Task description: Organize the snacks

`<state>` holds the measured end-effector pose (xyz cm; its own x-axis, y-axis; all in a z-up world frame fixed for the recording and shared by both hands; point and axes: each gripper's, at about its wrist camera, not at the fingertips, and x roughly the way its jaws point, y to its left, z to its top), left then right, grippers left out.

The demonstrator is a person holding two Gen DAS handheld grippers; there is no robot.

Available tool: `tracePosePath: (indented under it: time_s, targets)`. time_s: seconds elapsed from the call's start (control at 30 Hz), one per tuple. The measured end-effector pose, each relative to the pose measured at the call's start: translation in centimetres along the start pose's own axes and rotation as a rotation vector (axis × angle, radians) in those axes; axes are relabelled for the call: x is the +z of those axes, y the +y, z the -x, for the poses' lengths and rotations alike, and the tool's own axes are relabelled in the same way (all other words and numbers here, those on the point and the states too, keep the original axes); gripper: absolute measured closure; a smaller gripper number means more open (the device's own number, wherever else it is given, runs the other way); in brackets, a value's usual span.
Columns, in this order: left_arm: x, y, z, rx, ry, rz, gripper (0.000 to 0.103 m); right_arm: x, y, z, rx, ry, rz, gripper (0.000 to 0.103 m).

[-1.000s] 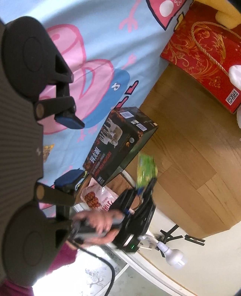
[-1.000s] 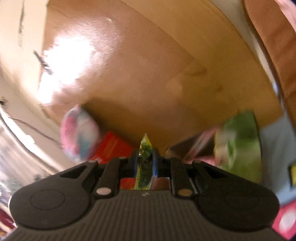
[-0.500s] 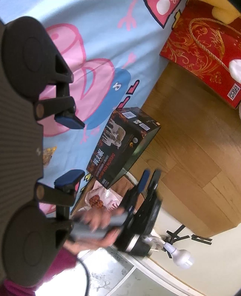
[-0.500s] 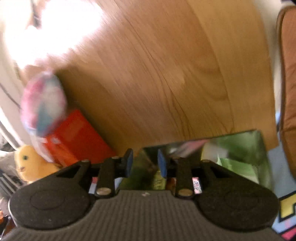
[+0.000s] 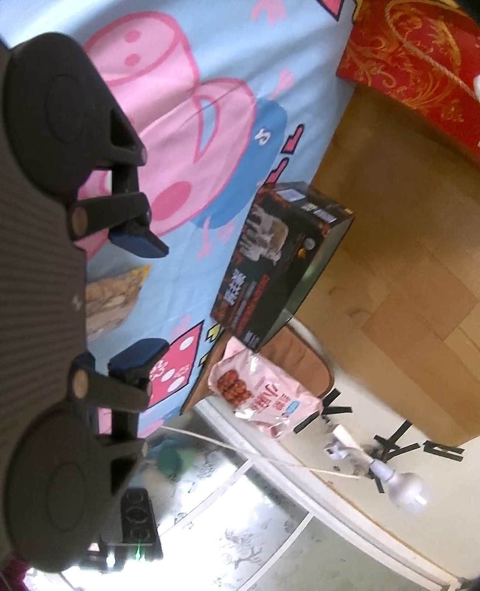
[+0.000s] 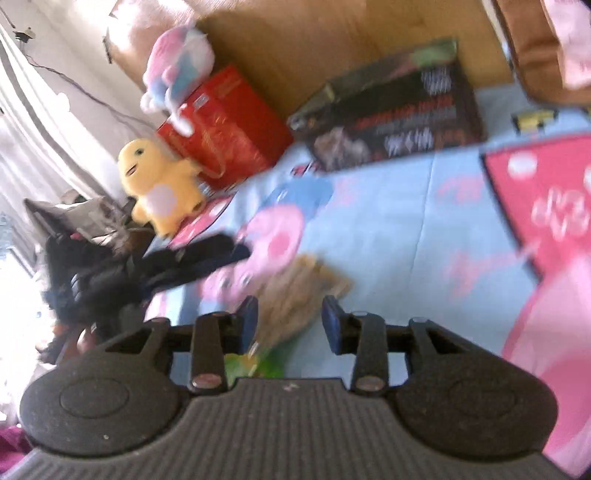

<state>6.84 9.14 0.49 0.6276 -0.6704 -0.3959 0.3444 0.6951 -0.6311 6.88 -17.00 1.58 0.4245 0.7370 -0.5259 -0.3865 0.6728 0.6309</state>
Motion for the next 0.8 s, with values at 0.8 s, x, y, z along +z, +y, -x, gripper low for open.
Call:
tracePosePath:
  time_s: [0.8]
  targets:
    - [1.0, 0.8, 0.2, -0.078, -0.02, 0.143, 0.059, 1.6, 2.3, -3.3, 0.049, -0.063, 0.095, 0.09]
